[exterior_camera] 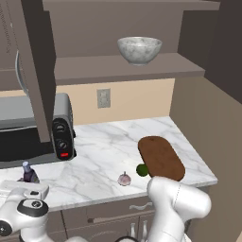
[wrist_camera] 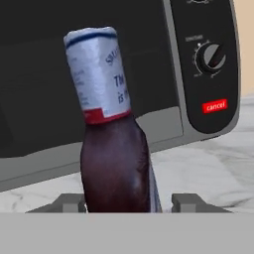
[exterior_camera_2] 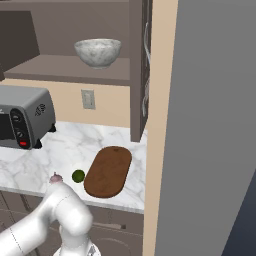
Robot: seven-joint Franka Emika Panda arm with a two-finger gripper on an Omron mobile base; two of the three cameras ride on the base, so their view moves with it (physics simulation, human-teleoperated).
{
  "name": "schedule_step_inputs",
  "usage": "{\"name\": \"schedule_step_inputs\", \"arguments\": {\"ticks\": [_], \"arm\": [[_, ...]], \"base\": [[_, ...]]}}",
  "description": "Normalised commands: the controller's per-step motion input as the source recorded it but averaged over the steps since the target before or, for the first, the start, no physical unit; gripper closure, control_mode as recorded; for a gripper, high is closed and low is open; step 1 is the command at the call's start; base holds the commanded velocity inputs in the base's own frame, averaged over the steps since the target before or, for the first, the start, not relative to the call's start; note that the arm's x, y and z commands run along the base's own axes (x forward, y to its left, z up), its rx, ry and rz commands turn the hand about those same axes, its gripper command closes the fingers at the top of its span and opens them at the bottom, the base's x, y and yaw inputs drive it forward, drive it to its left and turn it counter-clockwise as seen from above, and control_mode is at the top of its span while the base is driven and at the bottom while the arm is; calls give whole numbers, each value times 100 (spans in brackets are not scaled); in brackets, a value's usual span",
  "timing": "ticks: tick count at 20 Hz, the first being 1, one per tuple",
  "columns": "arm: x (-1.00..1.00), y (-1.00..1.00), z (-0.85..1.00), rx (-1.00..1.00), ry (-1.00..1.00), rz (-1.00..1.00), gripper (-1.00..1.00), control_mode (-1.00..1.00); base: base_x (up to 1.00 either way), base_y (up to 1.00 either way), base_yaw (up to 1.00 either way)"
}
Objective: Open the cabinet. Place the bowl and condiment on the counter. Then place the lime and garlic on the cutting board.
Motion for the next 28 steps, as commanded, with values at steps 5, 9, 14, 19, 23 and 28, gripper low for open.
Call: {"name": "schedule_step_inputs", "arguments": {"ticks": [5,9,14,19,23,28], "arm": [[-7,0,-2,6,0,0,-100,-100],[-26,0,0,7,0,0,-100,-100],[-63,0,29,6,1,0,-100,-100],[-66,-18,75,10,5,0,-100,-100],[-57,-55,72,11,2,-2,-100,-100],[-43,-92,52,17,0,0,-100,-100]], "base": [[0,0,0],[0,0,0],[0,0,0],[0,0,0],[0,0,0],[0,0,0]]}}
